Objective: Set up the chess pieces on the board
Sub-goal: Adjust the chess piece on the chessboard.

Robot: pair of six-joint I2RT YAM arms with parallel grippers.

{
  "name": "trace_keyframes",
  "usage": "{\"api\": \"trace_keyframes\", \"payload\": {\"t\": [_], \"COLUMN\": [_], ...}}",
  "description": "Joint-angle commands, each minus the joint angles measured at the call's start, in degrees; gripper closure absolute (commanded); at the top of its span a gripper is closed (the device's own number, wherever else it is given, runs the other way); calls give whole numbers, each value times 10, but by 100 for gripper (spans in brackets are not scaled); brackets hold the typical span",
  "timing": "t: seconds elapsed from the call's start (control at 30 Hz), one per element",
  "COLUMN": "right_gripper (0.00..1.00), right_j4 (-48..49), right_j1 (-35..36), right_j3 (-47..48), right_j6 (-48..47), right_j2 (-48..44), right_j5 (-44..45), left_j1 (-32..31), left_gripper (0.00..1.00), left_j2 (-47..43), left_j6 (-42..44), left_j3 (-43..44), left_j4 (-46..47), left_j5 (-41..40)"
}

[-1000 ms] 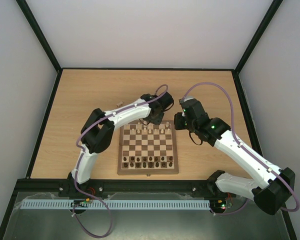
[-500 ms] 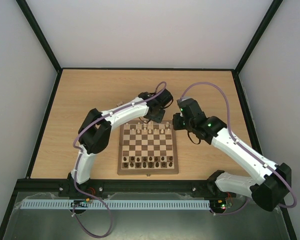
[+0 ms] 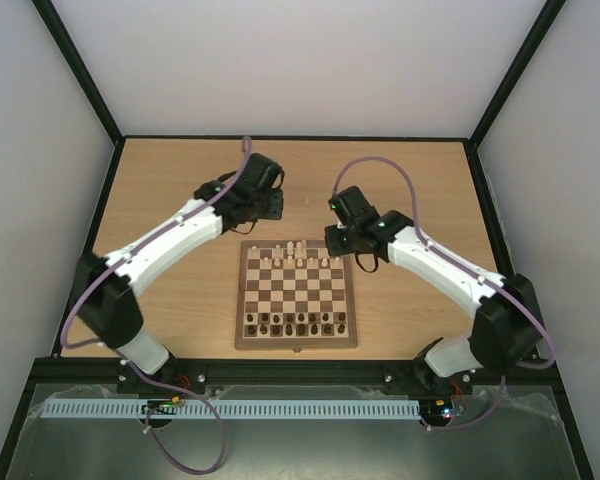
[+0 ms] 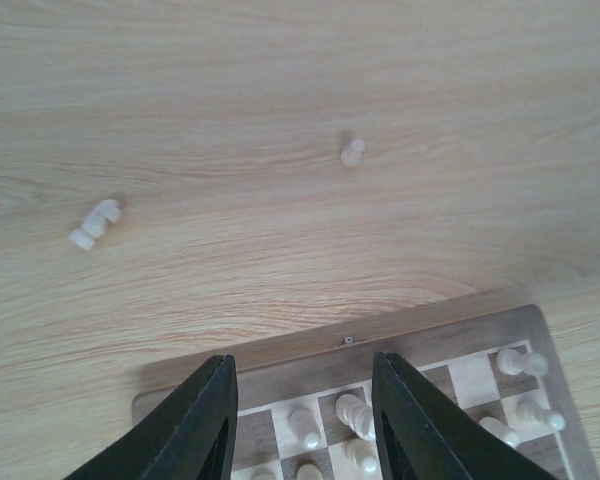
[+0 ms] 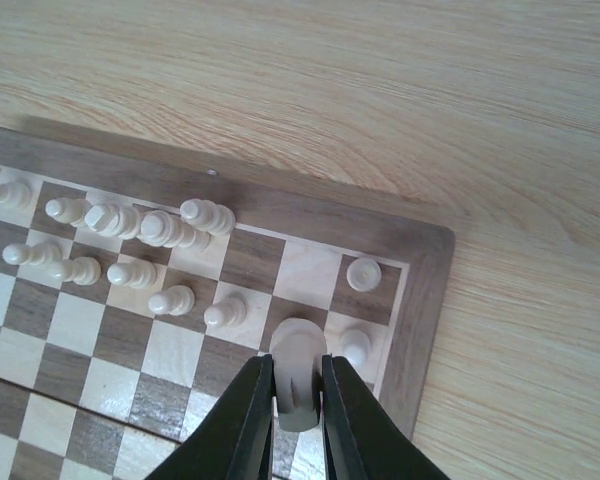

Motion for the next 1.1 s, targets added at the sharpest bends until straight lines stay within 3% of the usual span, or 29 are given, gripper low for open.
{"api": "trace_keyframes", "payload": {"t": [0.0,0.2,0.47,0.67,0.9,1.07], "right_gripper": [86,85,85,84,72,72], "right_j4": [-49,-67,-71,-67,-62,-65], "right_j1": [-1,5,11,11,11,11], "right_j3": [47,96,132,129,137,163], "right_j6": [-19,-25,-26,-24,-27,-34], "right_j2": [60,141,218,227,206,216], "right_j5": [-5,6,17,21,26,5], "left_j1": [6,21,38,48,51,51], "left_gripper": [59,57,56,56,56,56], "left_j2": [-90,-186,-243,-256,-254,-260], "left_j6": [-25,-34,-27,-22,-19,-20], "left_j3": [-56,-122,-161,-170,-170,-174], "left_j4": [59,86,89,89,90,90], "left_j5": [-4,2,16,26,27,23]}}
